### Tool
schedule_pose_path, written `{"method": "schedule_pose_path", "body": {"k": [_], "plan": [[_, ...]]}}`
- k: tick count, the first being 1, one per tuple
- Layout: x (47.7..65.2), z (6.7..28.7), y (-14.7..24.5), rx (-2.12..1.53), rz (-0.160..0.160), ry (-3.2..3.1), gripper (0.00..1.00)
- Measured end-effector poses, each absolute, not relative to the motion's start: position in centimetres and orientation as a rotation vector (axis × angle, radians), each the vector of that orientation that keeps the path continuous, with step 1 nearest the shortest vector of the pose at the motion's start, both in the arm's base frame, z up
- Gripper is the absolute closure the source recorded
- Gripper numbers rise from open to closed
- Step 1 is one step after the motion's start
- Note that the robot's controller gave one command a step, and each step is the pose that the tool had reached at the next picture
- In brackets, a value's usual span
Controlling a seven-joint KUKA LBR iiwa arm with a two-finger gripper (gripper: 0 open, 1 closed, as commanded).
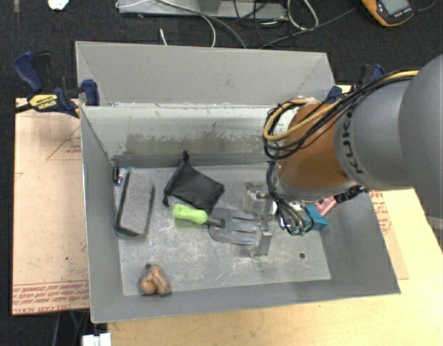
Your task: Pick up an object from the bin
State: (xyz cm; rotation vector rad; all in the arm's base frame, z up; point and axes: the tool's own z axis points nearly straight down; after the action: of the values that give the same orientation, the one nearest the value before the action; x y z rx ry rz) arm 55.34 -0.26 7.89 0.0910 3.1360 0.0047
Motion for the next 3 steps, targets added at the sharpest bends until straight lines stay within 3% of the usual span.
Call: {"method": "schedule_pose_path", "body": {"k": [1,2,3], "plan": [[56.8,7.1,1.6,-0.01,-0.003,3.131,0.0],[57.7,7.2,3.7,0.017,0.006,3.129,1.0],[57.7,7.2,3.7,0.016,0.006,3.13,1.0]]}}
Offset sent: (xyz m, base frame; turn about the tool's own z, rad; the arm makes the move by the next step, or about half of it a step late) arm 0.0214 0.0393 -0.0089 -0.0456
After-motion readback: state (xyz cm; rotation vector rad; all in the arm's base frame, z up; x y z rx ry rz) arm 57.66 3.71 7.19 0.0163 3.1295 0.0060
